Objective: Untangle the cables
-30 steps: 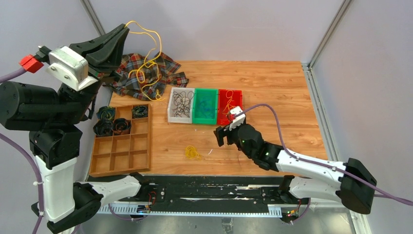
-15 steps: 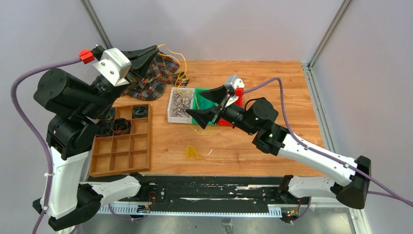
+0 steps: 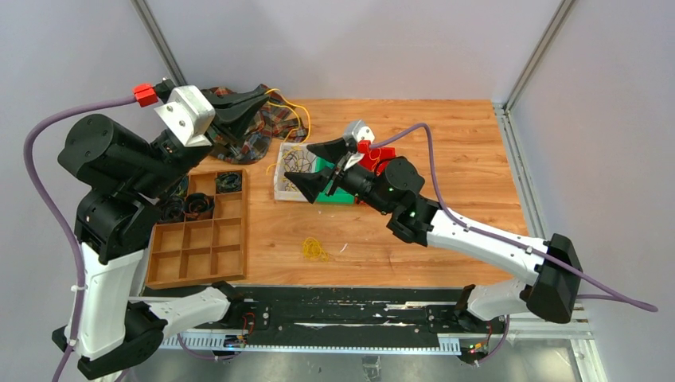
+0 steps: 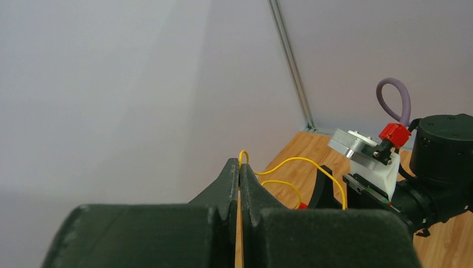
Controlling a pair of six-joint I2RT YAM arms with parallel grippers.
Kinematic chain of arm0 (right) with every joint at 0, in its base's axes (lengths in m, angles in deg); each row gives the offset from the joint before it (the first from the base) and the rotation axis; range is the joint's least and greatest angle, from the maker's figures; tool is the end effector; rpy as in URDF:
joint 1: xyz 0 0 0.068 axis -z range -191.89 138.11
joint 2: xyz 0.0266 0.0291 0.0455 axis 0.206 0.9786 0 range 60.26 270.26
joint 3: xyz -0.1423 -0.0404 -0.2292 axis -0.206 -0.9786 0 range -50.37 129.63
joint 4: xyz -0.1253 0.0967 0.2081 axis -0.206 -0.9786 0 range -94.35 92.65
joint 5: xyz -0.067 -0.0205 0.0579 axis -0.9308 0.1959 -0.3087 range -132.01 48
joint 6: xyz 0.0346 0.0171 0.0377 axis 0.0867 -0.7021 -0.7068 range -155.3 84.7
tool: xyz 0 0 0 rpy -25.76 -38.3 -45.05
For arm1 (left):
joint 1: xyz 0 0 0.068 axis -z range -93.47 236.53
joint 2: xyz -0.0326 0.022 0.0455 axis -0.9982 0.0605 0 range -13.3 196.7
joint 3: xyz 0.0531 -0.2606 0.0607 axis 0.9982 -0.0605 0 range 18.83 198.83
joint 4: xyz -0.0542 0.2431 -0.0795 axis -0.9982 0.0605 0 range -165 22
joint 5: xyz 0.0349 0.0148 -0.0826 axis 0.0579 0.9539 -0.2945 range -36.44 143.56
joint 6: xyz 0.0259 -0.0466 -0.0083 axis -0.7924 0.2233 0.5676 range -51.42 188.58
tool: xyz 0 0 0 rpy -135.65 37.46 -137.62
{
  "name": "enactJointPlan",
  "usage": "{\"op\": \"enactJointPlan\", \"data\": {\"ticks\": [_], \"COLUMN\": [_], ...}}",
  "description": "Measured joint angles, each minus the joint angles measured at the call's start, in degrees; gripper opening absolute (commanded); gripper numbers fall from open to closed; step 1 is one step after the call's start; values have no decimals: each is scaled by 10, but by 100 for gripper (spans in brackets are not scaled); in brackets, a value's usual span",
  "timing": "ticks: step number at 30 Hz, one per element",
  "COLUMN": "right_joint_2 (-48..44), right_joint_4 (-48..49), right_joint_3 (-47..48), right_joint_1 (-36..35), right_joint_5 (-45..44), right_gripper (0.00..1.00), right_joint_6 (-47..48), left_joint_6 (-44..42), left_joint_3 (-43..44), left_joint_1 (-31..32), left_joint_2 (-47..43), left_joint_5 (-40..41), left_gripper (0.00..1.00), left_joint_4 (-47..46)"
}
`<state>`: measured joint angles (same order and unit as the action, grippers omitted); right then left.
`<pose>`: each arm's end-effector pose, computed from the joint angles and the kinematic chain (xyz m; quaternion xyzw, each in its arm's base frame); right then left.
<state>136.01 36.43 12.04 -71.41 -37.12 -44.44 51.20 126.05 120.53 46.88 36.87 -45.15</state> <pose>0.1545 0.2687 0.4095 -0.2742 0.5008 0.4829 0.6639 0.0896 -0.0728 0.5946 0.3598 0.4785 -0.2003 0.7756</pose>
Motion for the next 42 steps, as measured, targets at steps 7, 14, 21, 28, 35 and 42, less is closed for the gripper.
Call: {"op": "enactJointPlan", "data": {"ticks": [7, 14, 21, 28, 35, 42], "right_joint_2": [15, 21, 26, -1, -57, -70], "right_joint_4": [29, 38, 21, -34, -96, -216], "right_joint_3": [24, 49, 53, 53, 45, 45], "right_joint_1": [-1, -1, -1, 24, 120, 205], "right_joint_5": [10, 27, 13, -17, -36, -87], "right_gripper": [78, 45, 0, 0, 1, 1], "right_joint_6": [2, 0, -2, -6, -36, -31], "left_joint_6": [1, 1, 0, -9, -51, -95], "left_joint_3": [-6, -15, -16, -68, -125, -210], "left_joint_1": [0, 0, 0, 0, 0, 0], "left_joint_2": [-5, -8, -11, -30, -14, 5], "left_joint_5": [-7, -12, -12, -1, 24, 59], "left_gripper": [0, 0, 1, 8, 45, 95], "left_joint_4": [7, 13, 19, 21, 100, 191]}}
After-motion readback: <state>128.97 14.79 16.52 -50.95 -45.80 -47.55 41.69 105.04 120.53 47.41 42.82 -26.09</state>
